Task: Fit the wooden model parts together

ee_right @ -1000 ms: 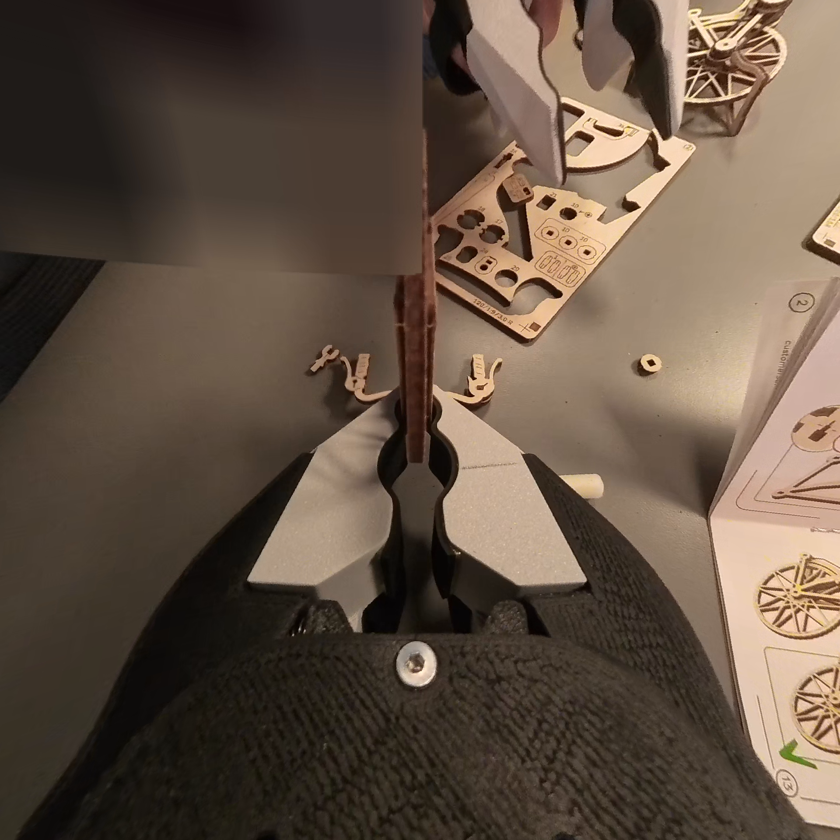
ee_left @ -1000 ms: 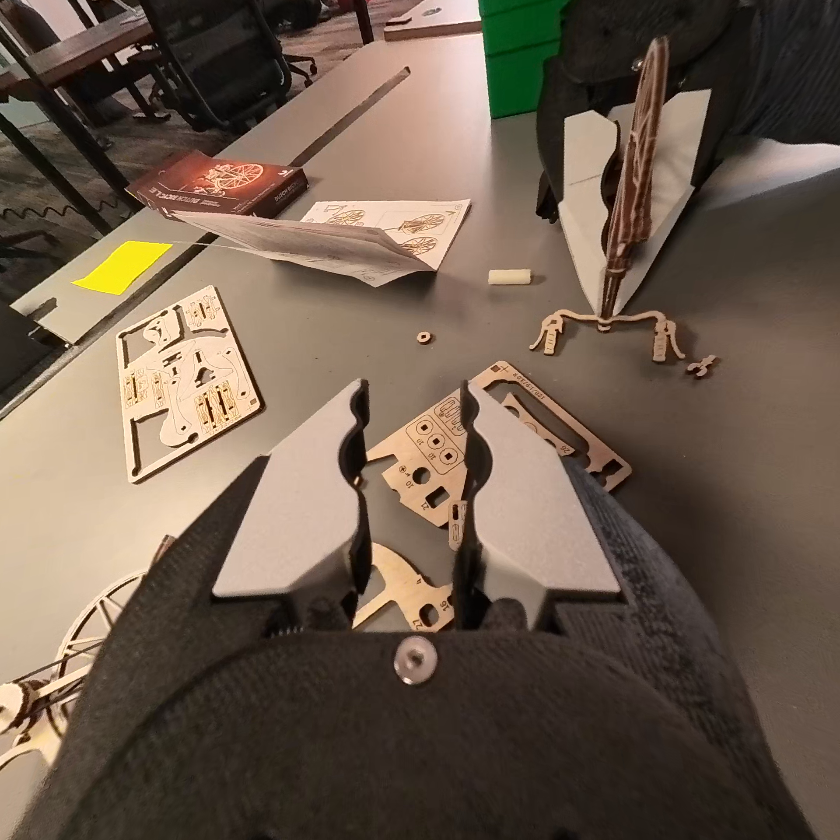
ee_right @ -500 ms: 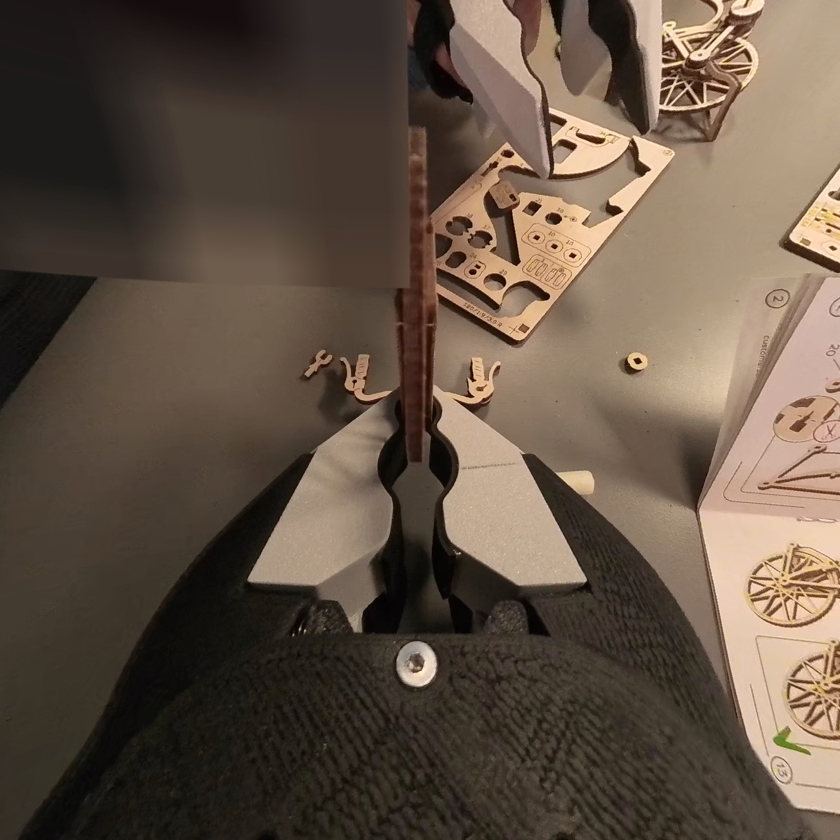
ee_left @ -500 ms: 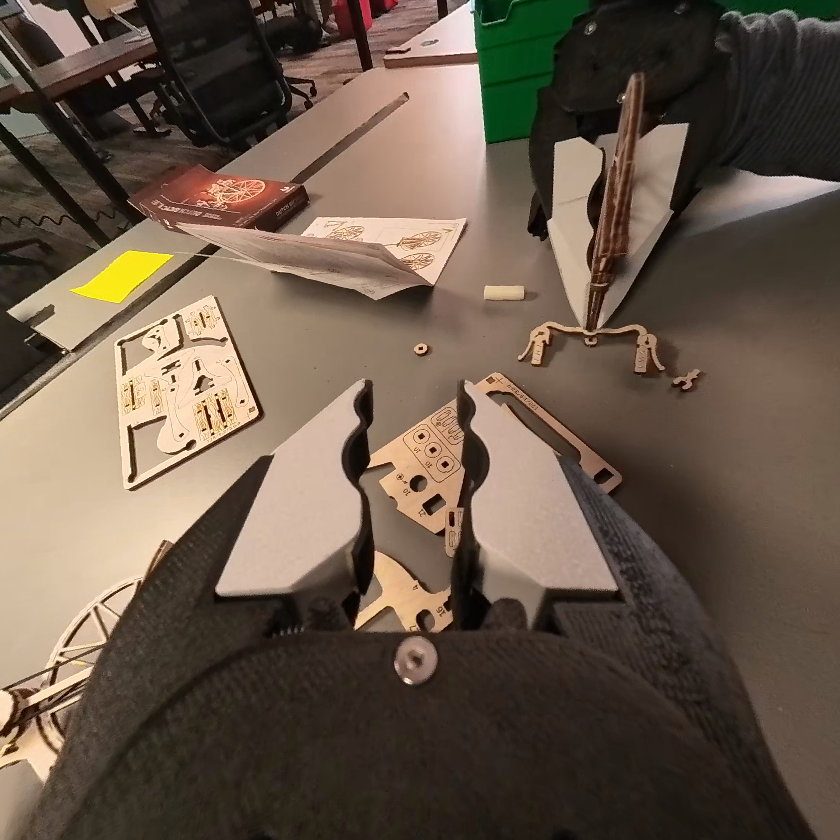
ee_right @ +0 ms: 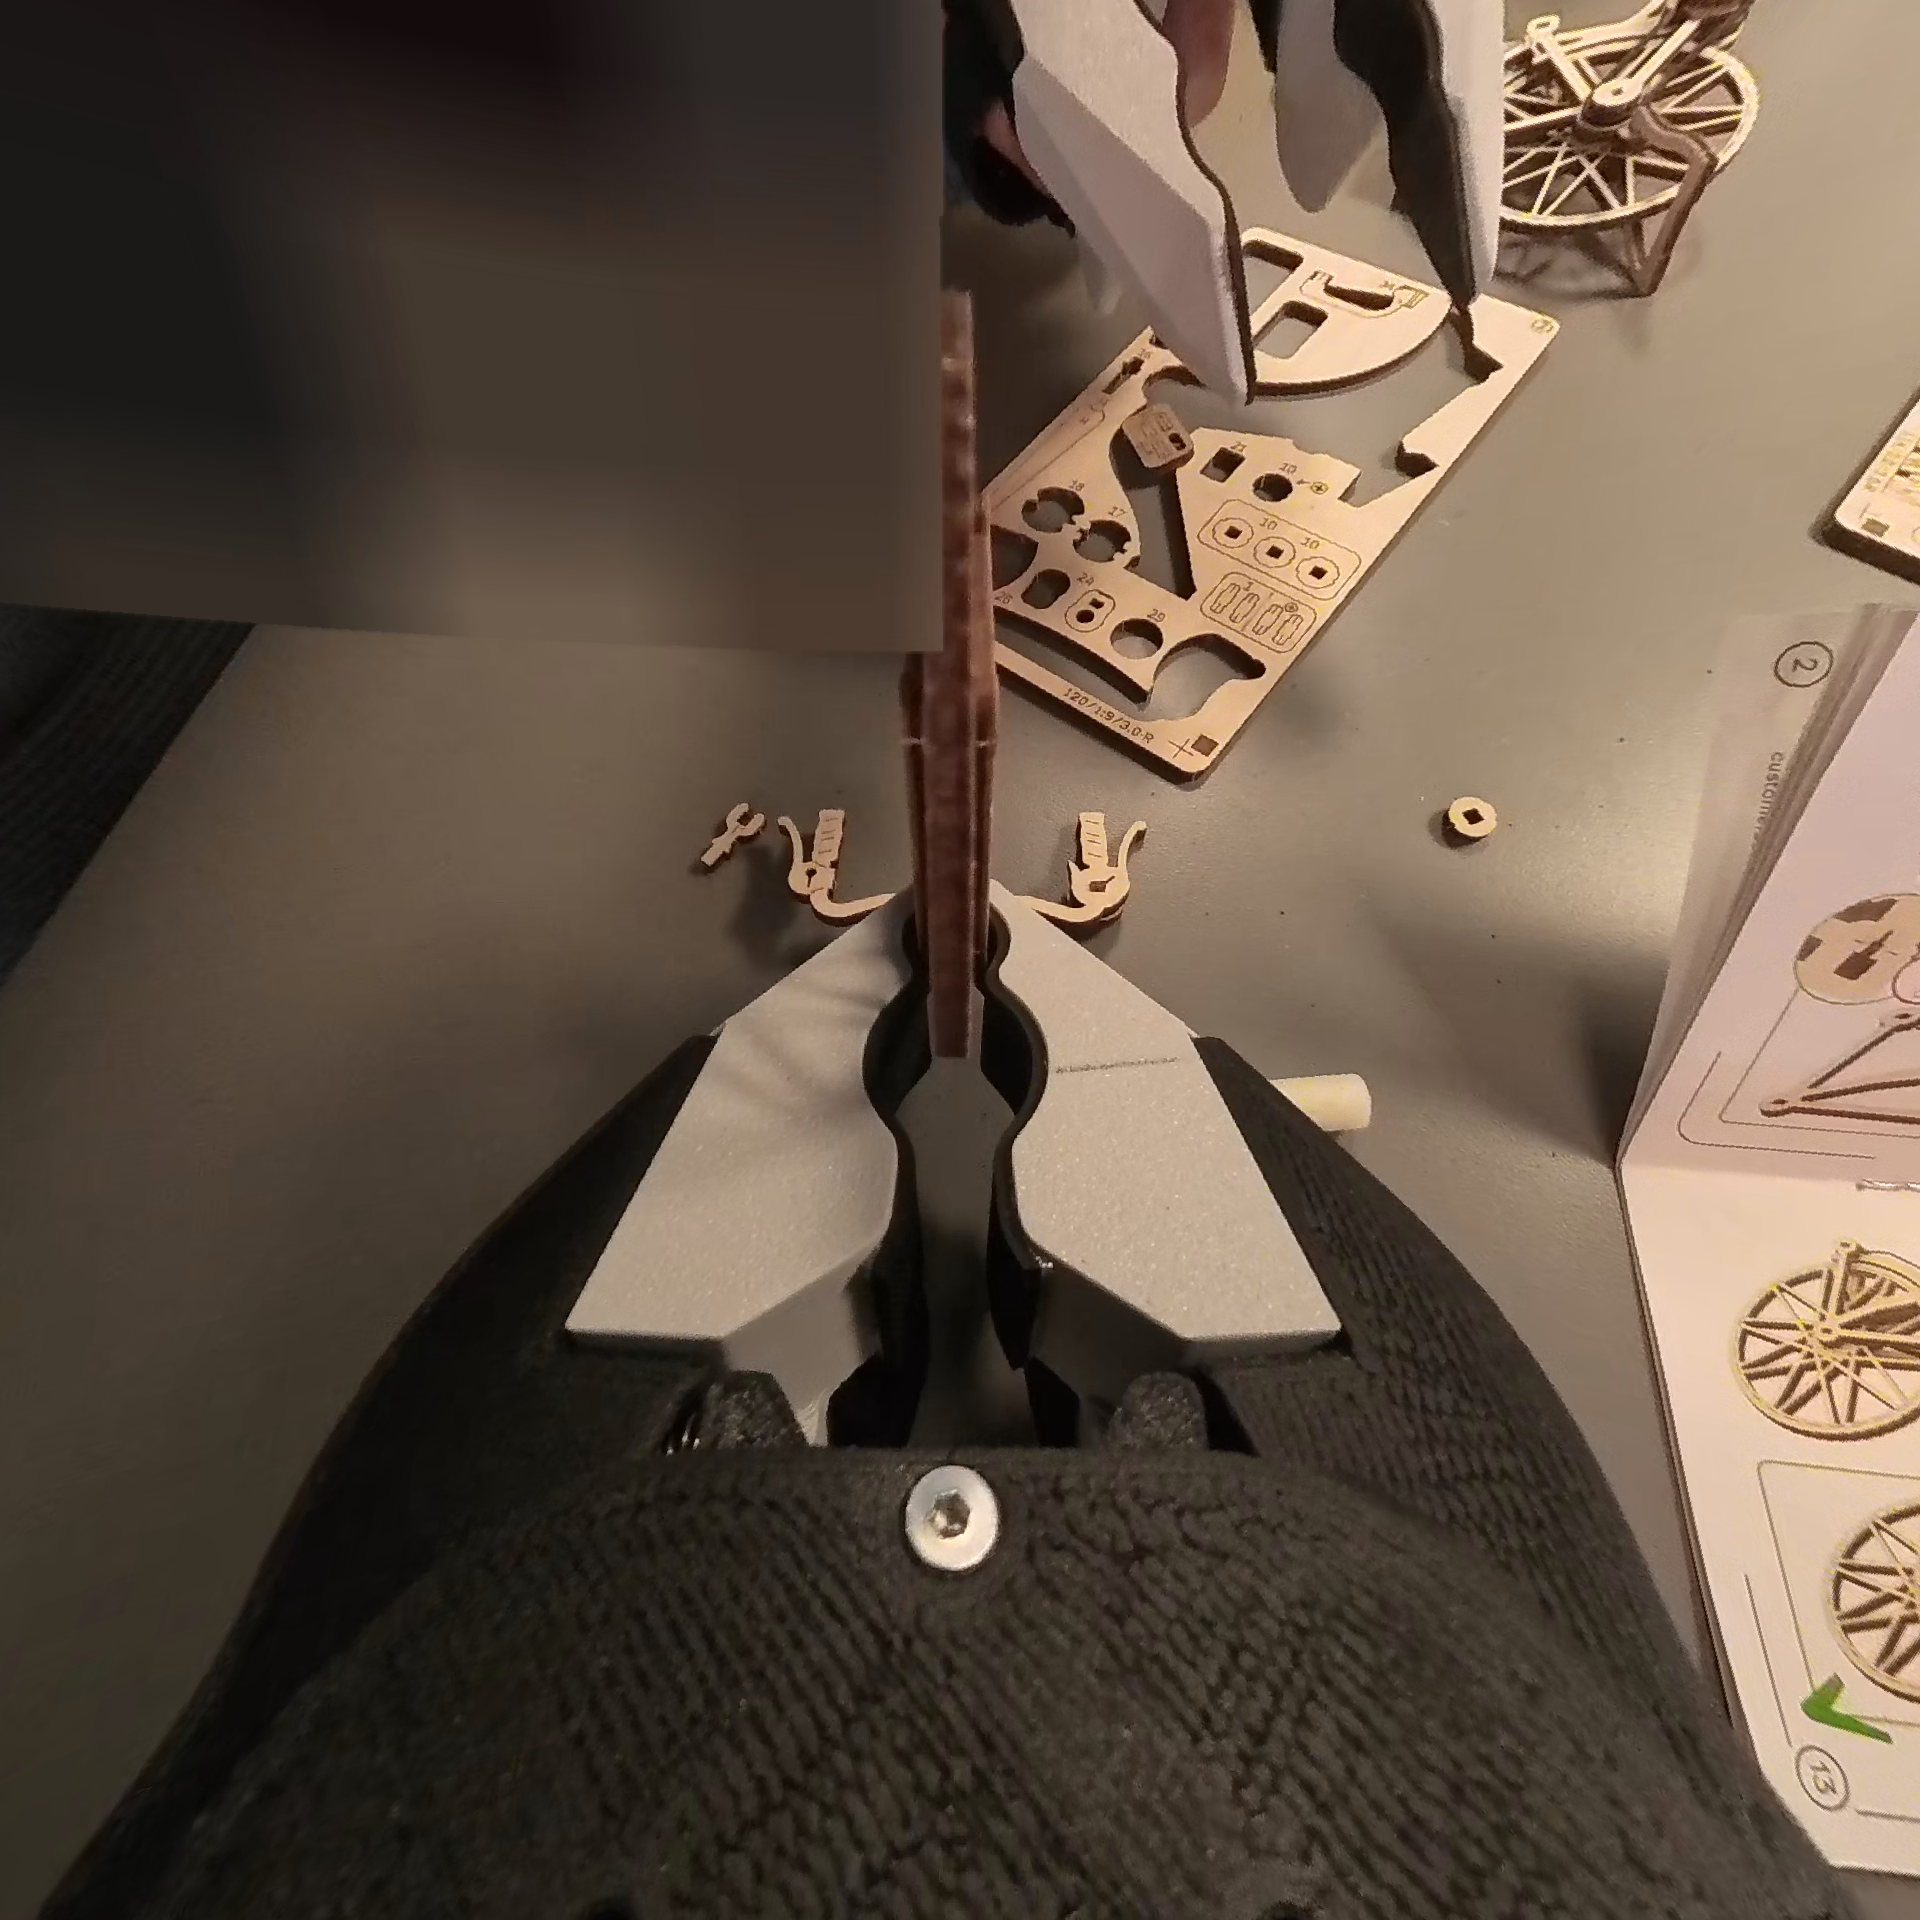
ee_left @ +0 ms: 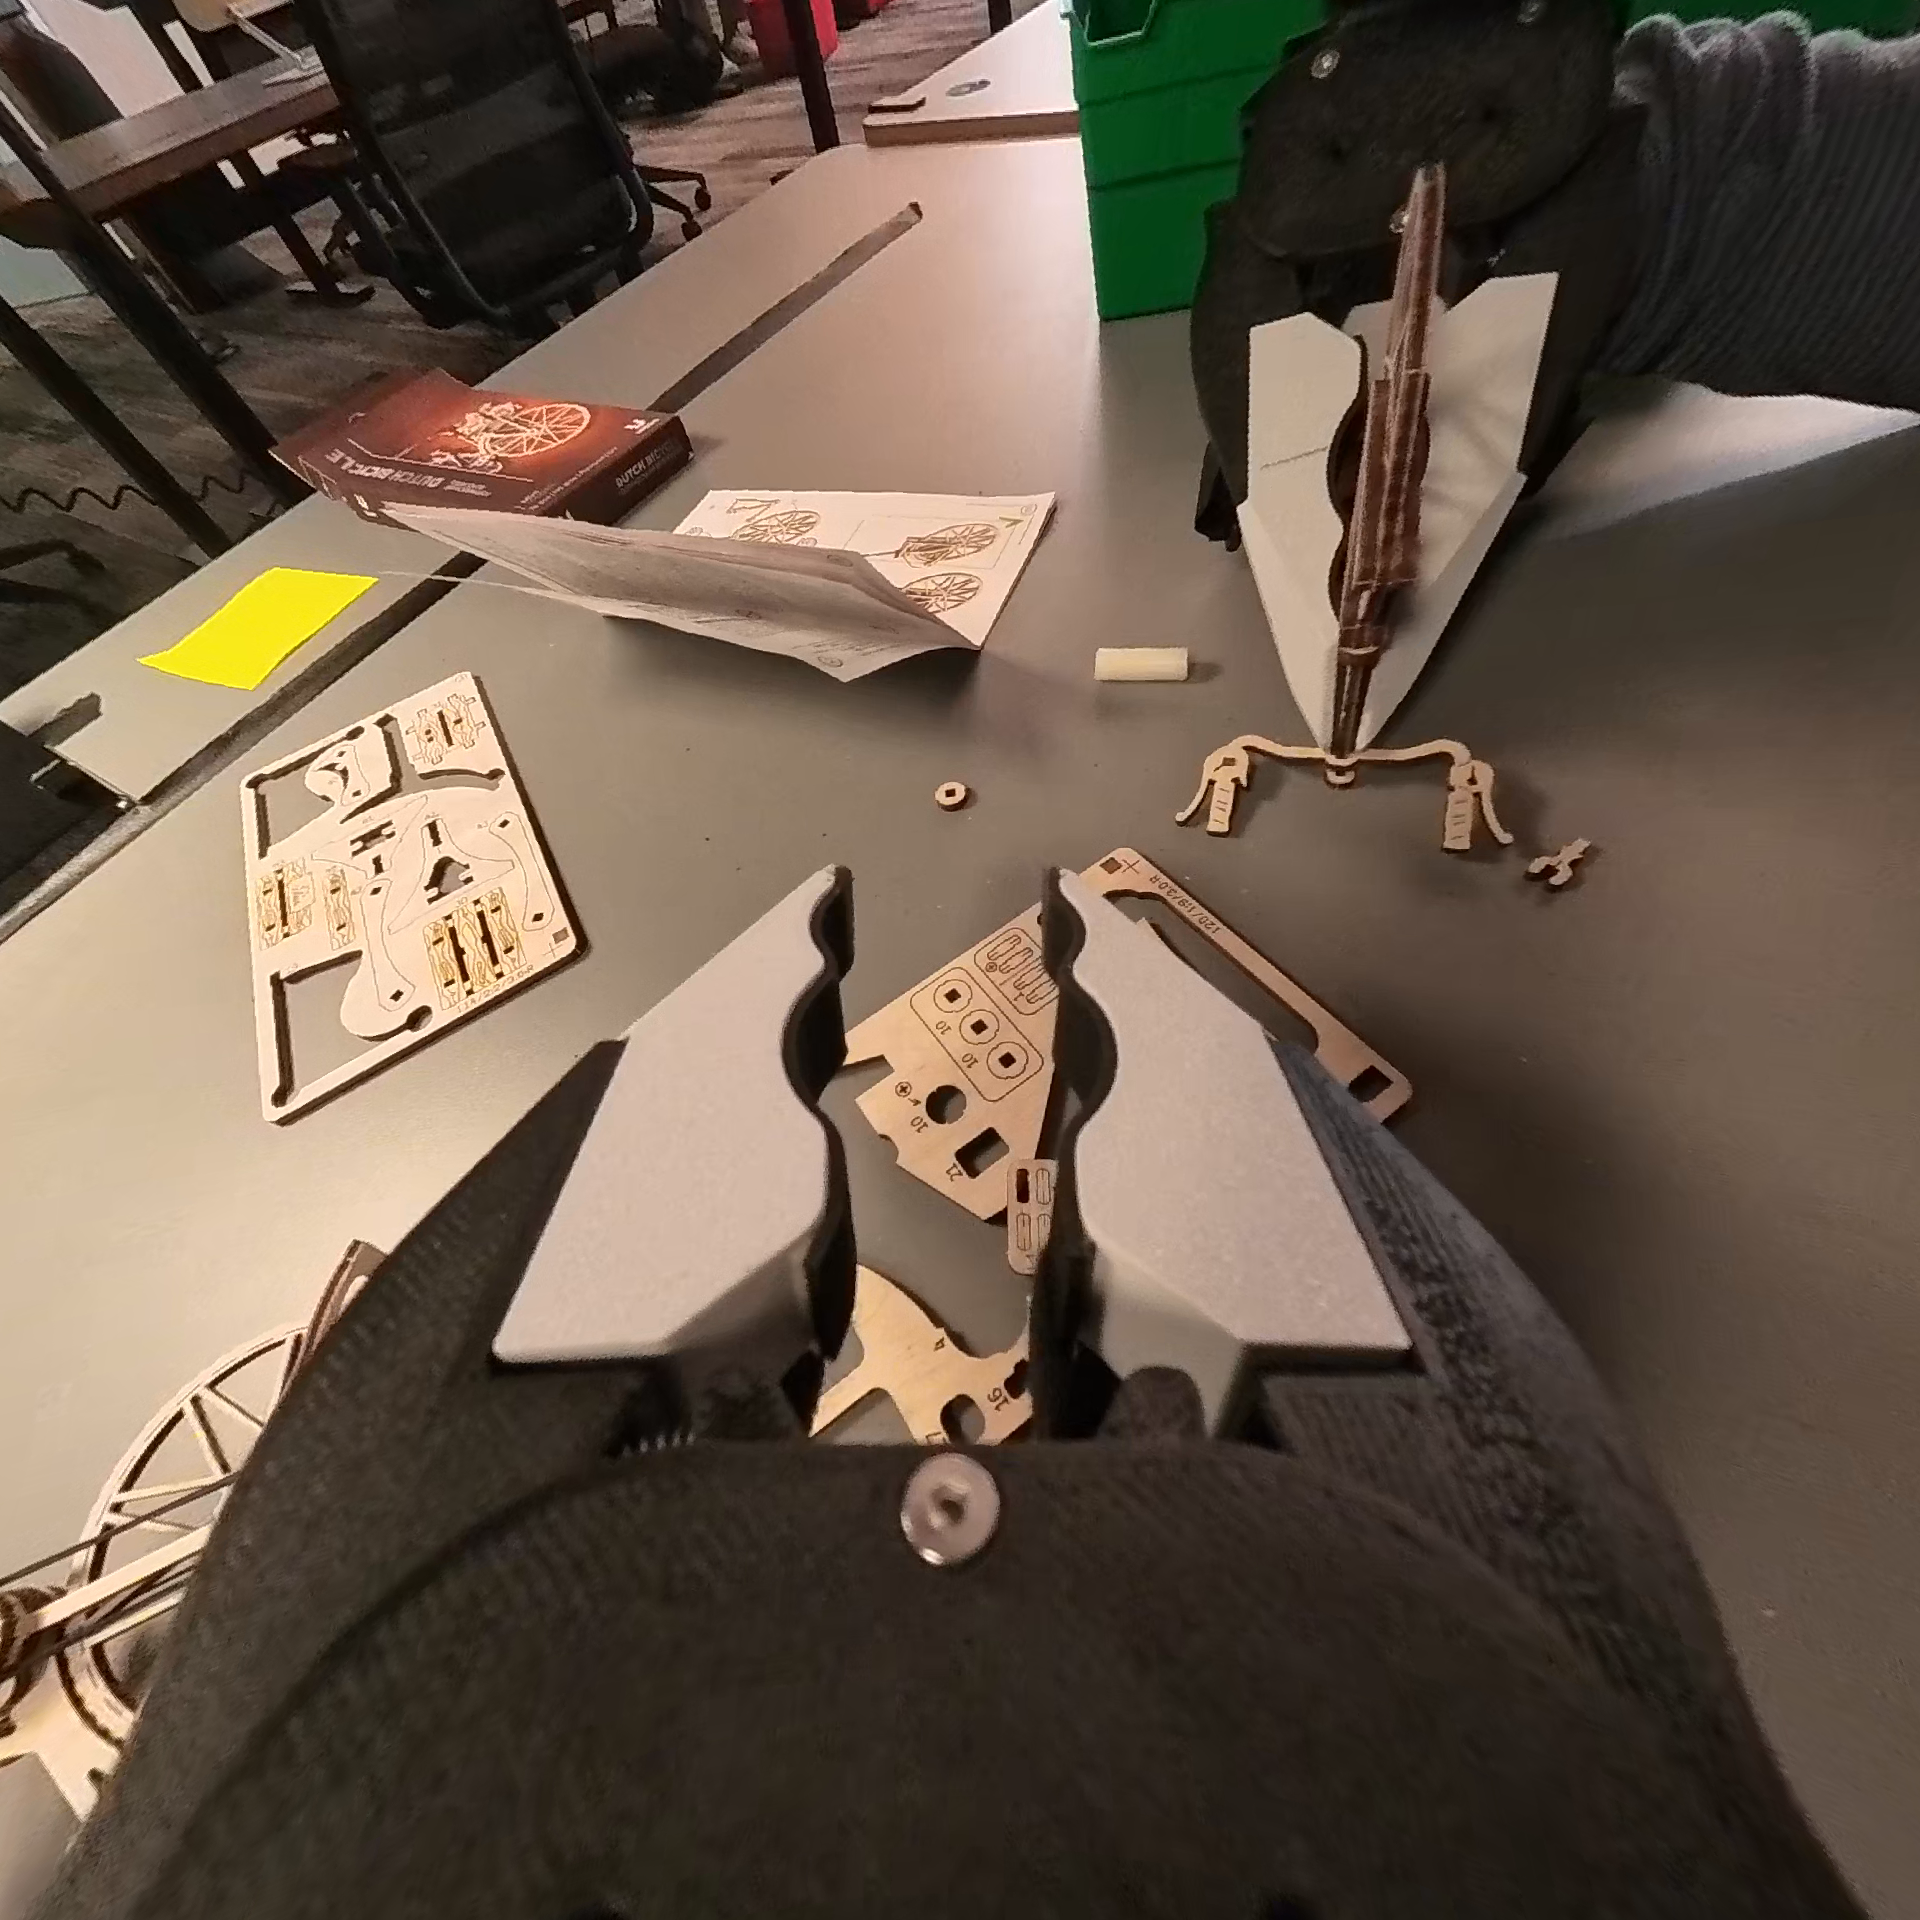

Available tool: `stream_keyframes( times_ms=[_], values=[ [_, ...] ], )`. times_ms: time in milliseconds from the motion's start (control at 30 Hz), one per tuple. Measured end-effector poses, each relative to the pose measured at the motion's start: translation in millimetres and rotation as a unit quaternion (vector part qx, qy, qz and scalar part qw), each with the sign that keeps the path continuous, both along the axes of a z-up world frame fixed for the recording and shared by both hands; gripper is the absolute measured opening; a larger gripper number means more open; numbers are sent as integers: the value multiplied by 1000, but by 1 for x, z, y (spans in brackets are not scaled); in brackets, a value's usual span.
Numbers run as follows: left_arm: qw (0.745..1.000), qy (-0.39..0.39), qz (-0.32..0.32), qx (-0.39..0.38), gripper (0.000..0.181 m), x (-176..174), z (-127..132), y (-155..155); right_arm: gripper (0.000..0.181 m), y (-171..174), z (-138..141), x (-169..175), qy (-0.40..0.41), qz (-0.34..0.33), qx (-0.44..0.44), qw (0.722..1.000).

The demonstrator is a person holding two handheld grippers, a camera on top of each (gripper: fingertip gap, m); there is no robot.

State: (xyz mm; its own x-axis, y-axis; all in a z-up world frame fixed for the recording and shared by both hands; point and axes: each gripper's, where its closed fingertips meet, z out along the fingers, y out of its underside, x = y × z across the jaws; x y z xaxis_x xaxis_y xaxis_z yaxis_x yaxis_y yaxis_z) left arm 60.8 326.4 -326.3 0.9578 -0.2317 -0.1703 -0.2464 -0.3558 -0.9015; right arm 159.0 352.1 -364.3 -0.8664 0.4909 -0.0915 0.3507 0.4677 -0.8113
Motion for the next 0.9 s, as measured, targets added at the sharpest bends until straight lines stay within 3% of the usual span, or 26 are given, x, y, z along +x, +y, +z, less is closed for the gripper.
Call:
stream_keyframes(
  times_ms=[700, 900],
  values=[
    [1000, -3, -3, -4, 35, 2, -2, 0, 1, -1, -3, 0, 23, 3, 25, 999],
    [1000, -3, -3, -6, 35, 2, -3, 0, 1, 2, -4, -1, 56, 7, 100, 993]
  ],
)
